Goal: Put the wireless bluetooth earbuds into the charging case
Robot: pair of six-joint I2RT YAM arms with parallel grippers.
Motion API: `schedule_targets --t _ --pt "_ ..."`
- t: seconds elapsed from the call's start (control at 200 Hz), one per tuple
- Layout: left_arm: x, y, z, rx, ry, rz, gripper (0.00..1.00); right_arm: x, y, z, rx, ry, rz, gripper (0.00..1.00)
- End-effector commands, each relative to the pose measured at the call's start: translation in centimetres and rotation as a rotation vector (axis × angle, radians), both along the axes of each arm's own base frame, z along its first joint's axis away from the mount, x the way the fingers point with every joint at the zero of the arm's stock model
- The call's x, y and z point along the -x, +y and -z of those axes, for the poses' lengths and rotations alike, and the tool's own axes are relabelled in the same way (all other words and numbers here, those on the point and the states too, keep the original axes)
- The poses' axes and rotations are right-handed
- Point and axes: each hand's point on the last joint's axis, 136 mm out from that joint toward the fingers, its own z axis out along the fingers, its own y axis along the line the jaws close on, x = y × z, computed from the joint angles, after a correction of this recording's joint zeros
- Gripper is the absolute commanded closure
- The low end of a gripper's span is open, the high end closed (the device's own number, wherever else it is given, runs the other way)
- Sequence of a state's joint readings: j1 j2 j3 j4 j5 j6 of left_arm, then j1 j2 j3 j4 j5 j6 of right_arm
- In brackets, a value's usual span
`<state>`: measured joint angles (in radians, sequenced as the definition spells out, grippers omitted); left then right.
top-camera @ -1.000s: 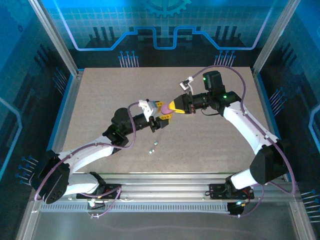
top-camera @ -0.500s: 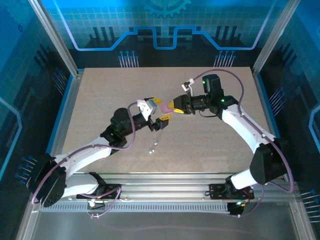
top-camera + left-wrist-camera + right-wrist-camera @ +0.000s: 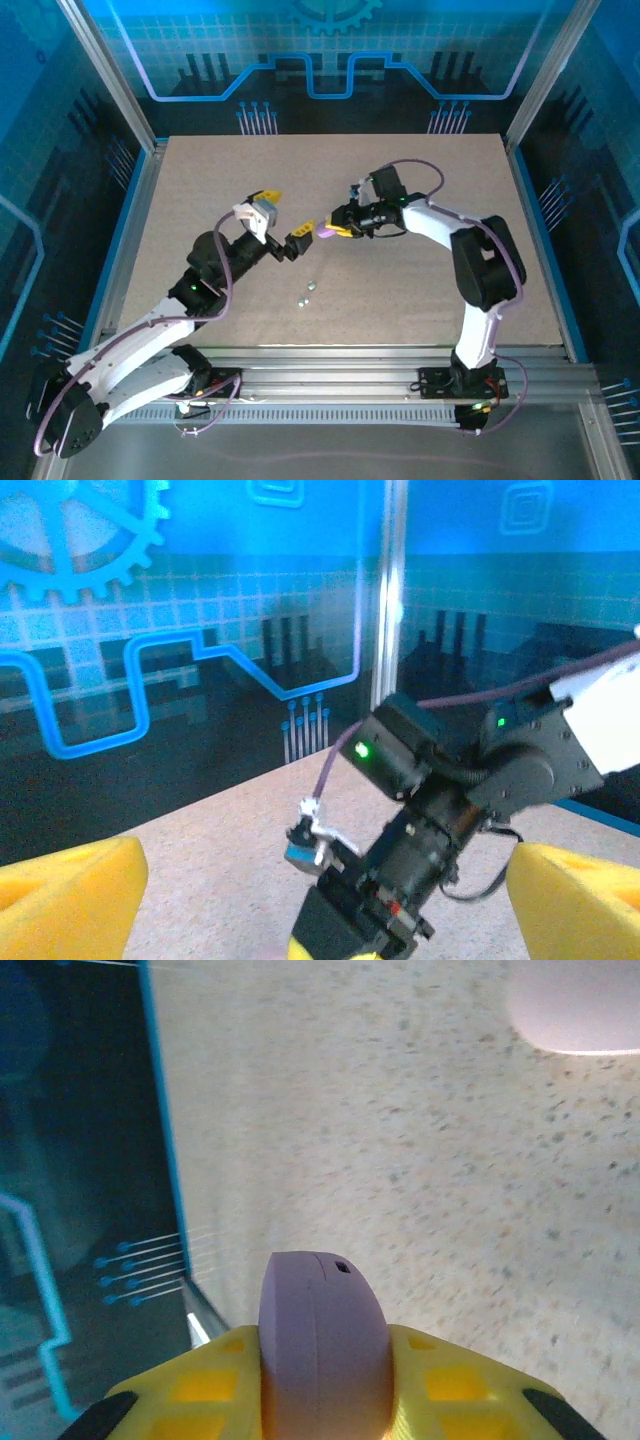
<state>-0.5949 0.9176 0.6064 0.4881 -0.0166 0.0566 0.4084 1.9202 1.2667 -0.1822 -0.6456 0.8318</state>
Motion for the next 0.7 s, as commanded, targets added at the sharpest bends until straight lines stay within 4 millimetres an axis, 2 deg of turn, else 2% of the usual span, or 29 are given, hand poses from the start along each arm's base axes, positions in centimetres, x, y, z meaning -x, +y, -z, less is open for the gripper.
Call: schedule_targets --t 0.0,0.125,0.3,0.54,0.695 --pt "-1.0 1.8 -0.3 0.038 0.13 -0.078 0.05 -1.9 1.7 0.4 0.032 -0.048 0.024 0.84" --pt "-1.4 2.4 0.0 0.044 0.198 -0.094 0.04 -2.4 3.3 2.0 0.075 -0.041 0.015 0.83" --pt "-1.4 2.1 0.0 0.053 0.214 -0.066 0.02 -2.8 4.5 4.5 0.124 -0.021 0.028 0.82" --pt "-1.4 1.8 -0.1 0.045 0.231 -0.049 0.01 -2.4 4.5 6.7 0.182 0.004 0.033 0.79" --pt "-1.5 1.6 0.0 0.047 0.241 -0.042 0.01 -2.0 3.6 7.2 0.216 0.013 0.041 0.67"
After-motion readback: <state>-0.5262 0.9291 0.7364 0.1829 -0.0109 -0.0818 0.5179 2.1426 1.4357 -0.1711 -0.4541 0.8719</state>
